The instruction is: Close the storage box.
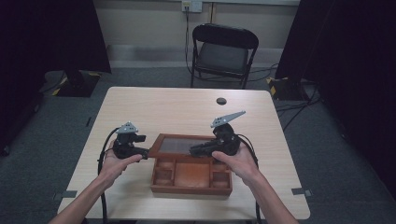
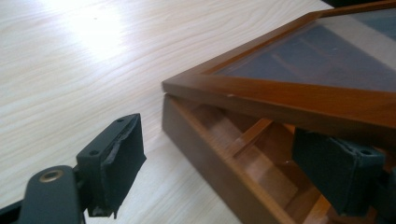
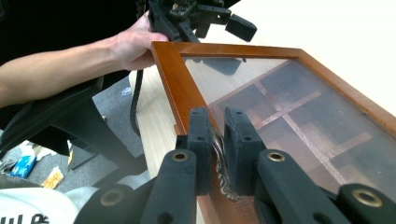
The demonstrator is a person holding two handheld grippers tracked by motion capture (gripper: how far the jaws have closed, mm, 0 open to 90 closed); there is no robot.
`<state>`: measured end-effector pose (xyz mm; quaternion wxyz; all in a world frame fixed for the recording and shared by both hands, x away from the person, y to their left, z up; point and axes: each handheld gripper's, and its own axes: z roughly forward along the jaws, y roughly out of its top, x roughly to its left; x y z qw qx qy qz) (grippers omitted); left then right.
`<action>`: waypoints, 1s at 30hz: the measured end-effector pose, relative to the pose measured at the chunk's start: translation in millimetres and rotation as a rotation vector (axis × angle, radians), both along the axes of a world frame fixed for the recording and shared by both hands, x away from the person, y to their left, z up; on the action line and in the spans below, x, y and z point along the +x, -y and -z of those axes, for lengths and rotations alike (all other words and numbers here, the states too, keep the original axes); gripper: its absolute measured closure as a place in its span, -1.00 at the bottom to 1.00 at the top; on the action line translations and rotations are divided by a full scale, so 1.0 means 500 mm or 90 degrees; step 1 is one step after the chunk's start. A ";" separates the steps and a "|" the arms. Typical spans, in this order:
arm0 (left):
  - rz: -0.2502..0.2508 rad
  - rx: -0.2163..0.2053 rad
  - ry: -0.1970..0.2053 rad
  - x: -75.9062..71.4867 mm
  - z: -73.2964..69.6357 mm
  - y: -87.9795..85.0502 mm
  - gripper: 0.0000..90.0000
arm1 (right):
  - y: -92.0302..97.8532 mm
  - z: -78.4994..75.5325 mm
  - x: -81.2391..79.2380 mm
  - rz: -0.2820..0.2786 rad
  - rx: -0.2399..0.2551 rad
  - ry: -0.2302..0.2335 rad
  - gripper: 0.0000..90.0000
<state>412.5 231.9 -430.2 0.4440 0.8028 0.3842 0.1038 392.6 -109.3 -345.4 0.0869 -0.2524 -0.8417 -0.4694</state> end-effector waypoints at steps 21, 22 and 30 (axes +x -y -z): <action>-0.042 0.007 -0.032 0.006 0.020 -0.066 -0.61 | -0.013 0.046 -0.038 -0.027 -0.058 0.001 0.82; -0.045 0.008 -0.031 0.005 0.021 -0.067 -0.61 | -0.014 0.051 -0.040 -0.029 -0.061 0.002 0.82; -0.030 0.030 -0.034 0.000 0.027 -0.058 -0.61 | -0.020 0.089 -0.053 -0.044 -0.081 -0.009 0.82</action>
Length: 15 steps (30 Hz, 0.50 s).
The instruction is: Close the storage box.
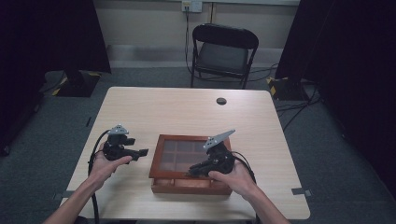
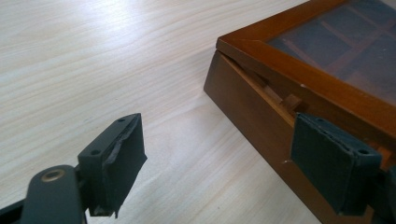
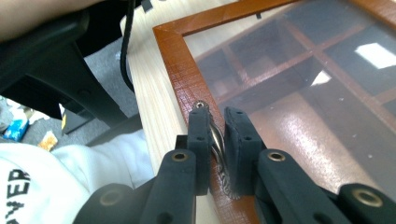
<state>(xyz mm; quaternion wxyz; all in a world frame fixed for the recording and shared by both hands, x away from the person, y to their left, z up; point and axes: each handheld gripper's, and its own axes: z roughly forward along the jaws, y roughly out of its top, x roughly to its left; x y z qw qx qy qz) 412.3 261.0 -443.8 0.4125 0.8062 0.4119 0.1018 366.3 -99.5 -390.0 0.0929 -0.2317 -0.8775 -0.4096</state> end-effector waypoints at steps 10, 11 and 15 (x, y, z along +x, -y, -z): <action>0.013 0.003 0.003 -0.002 0.001 0.003 -0.61 | -0.010 0.035 -0.013 0.000 -0.035 0.000 0.81; 0.013 0.001 0.003 -0.002 0.001 0.003 -0.61 | -0.010 0.035 -0.013 0.000 -0.035 0.000 0.81; 0.013 0.000 -0.002 -0.001 0.003 0.003 -0.61 | -0.014 0.046 -0.013 -0.004 -0.046 -0.003 0.81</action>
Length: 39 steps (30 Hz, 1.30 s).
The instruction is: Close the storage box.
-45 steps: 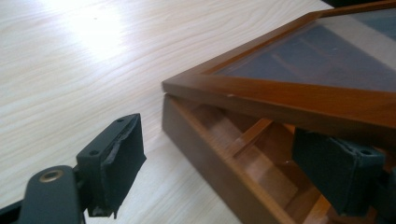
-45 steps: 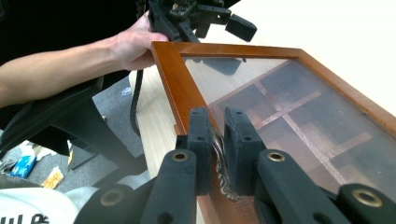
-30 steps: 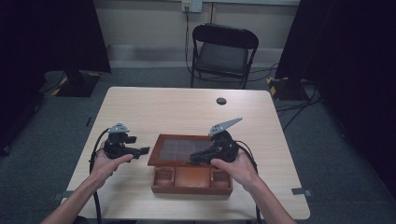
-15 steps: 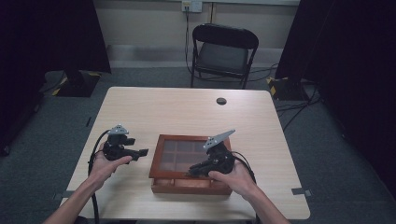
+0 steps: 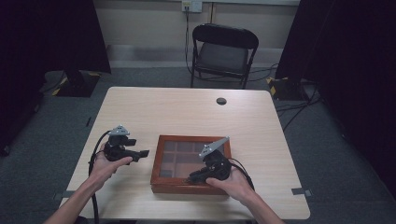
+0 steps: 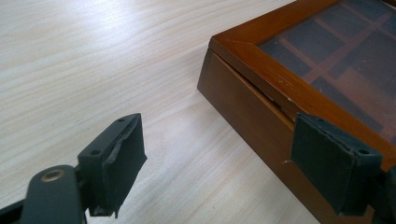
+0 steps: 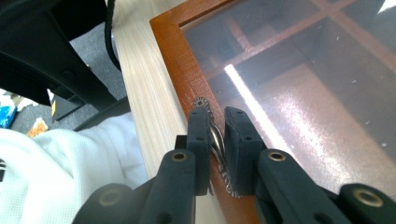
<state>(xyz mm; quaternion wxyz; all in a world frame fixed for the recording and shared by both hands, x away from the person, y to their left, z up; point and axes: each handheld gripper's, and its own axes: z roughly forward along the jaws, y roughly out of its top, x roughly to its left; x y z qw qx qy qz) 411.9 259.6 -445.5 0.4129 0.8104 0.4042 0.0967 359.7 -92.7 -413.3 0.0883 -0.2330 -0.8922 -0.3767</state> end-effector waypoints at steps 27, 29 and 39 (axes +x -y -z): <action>-0.004 -0.023 -0.019 -0.001 -0.003 0.002 -0.60 | 0.030 0.001 0.020 0.097 0.056 0.015 0.28; -0.010 -0.018 -0.022 -0.001 -0.004 0.002 -0.59 | 0.043 -0.005 0.026 0.124 0.064 0.027 0.20; -0.030 -0.020 -0.019 -0.003 -0.009 -0.013 -0.58 | 0.113 -0.014 0.043 0.259 0.059 0.061 -0.14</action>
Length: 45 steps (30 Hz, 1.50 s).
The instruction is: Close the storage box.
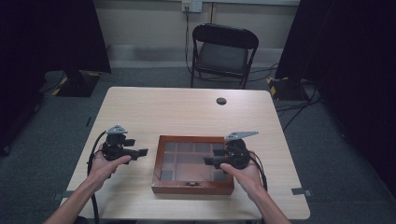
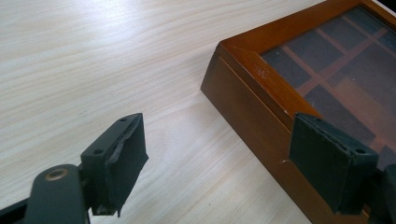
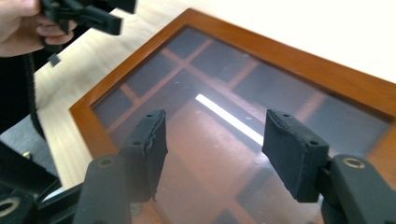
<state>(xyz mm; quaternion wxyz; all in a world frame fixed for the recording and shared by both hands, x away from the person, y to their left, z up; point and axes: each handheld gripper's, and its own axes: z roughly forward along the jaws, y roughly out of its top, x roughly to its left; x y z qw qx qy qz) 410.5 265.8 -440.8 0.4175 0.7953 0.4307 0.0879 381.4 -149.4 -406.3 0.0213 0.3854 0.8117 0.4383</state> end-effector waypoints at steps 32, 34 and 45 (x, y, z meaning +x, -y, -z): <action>-0.070 0.102 -0.069 0.015 0.061 -0.079 -0.63 | 0.255 0.106 0.046 0.330 -0.113 -0.086 -0.67; -0.086 0.104 -0.071 0.018 0.066 -0.088 -0.63 | 0.256 0.113 0.047 0.329 -0.116 -0.095 -0.67; -0.158 0.167 0.005 0.017 0.107 -0.082 -0.78 | 0.227 0.161 0.038 0.354 -0.237 -0.014 -0.73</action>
